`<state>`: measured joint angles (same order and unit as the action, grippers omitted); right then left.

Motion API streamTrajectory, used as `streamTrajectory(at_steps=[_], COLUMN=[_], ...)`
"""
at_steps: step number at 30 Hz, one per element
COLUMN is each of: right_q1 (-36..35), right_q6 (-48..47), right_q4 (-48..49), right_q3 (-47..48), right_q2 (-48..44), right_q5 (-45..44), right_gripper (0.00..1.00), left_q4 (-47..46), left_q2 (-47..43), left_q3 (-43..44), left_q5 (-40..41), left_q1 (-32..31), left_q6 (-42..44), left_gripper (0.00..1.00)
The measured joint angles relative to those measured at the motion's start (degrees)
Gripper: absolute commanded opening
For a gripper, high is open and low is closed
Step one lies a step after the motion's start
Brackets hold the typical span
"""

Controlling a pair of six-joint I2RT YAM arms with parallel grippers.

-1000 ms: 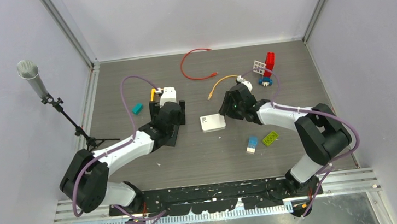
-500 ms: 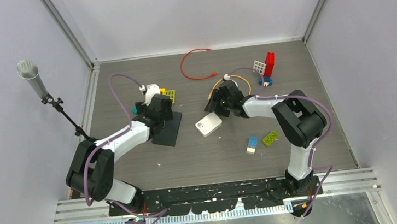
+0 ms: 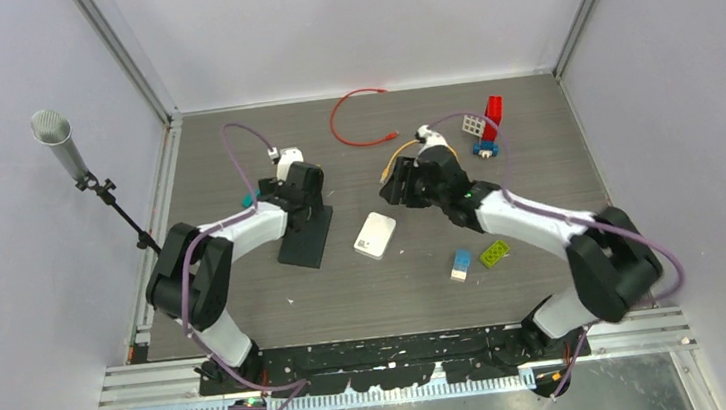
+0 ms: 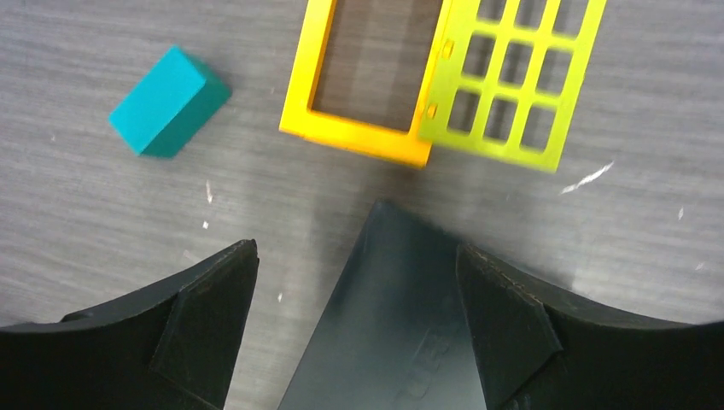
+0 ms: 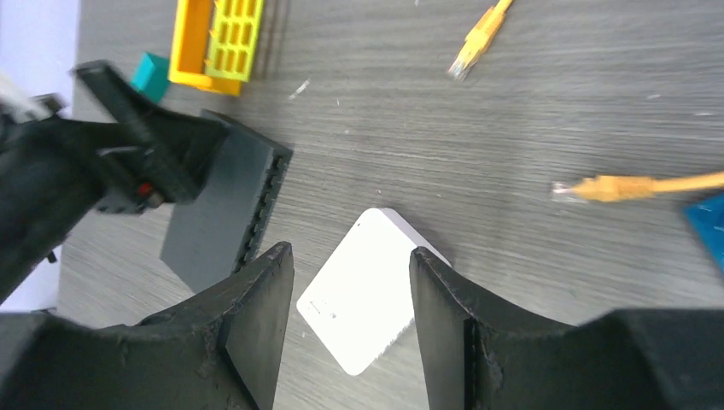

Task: Insert the plug into the switch port
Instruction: Adjust the switch port at the center of the board.

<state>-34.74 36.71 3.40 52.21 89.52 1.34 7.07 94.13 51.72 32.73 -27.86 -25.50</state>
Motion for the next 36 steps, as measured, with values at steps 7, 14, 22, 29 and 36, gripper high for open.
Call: streamTrajectory(at_steps=[7, 14, 22, 29, 36], right_q1=[0.13, 0.13, 0.13, 0.13, 0.15], right_q6=[-0.35, -0.63, -1.42, -2.21, -2.78], right_q4=[-3.13, -9.27, -11.74, -13.0, -14.43], right_q3=[-7.93, -10.12, -10.43, -12.5, -13.07], right_q2=[-18.82, -23.34, -27.23, -28.52, -29.53], right_q5=[-4.79, -5.95, -6.95, -7.52, -8.63], right_gripper=[0.58, 0.58, 0.58, 0.58, 0.58], left_q4=[0.46, 0.26, -3.74, -7.41, -7.52], left_q2=[7.78, 8.66, 6.91, 6.12, 4.81], left_q3=[7.43, 7.61, 4.17, 2.56, 1.25], left_q5=[-1.18, -9.42, -21.64, -28.59, -31.93], left_q1=[1.77, 2.34, 2.16, 0.04, -1.77], left_q6=[0.28, -1.18, -2.84, -2.51, -1.03], left_gripper=[0.88, 0.86, 0.84, 0.83, 0.83])
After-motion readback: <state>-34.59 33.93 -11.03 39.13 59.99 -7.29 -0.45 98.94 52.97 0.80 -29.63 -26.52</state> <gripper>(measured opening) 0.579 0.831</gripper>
